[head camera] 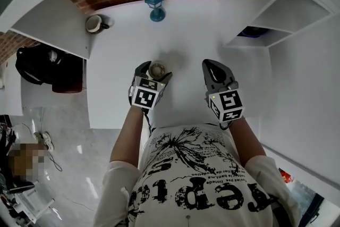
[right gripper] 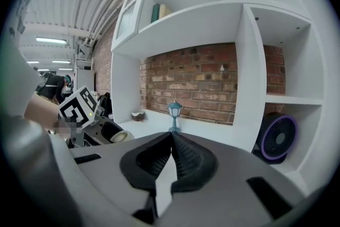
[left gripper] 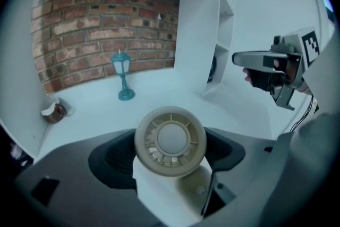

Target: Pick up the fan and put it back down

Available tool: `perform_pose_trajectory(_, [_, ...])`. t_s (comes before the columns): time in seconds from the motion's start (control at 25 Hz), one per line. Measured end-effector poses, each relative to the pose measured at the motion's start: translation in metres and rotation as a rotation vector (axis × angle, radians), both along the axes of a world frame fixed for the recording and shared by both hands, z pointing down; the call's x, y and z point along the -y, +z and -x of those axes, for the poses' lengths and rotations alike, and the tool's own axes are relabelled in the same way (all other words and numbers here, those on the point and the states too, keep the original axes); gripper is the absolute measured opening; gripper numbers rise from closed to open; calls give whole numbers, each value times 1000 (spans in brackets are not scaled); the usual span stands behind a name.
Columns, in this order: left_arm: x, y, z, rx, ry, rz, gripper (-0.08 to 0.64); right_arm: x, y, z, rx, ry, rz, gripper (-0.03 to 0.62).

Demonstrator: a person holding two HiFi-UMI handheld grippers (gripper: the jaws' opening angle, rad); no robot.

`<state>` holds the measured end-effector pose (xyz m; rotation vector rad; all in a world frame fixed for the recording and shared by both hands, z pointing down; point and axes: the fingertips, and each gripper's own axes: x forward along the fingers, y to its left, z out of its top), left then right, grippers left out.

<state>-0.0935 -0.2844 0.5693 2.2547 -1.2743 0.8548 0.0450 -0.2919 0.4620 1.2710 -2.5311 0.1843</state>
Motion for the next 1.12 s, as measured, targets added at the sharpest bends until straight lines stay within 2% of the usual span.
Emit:
perform_pose_trajectory(0.28, [6,-93,2,-70,-12,-238,379,-4,-39,7,42,-22,-84,15])
perform_pose_trajectory(0.6, [-11,-185,17,-149,-28,-484,379,-13,-82,17,98,-54,-180,15])
perform_pose_trajectory(0.92, [-41,-237,36,-191,-41,-675,379,-18,-100,20,137,-67,-223,15])
perform_pose_trajectory(1.12, [-49,-255,46,-261,-84,-761,379,-17,-105,18,152,-56,-229,15])
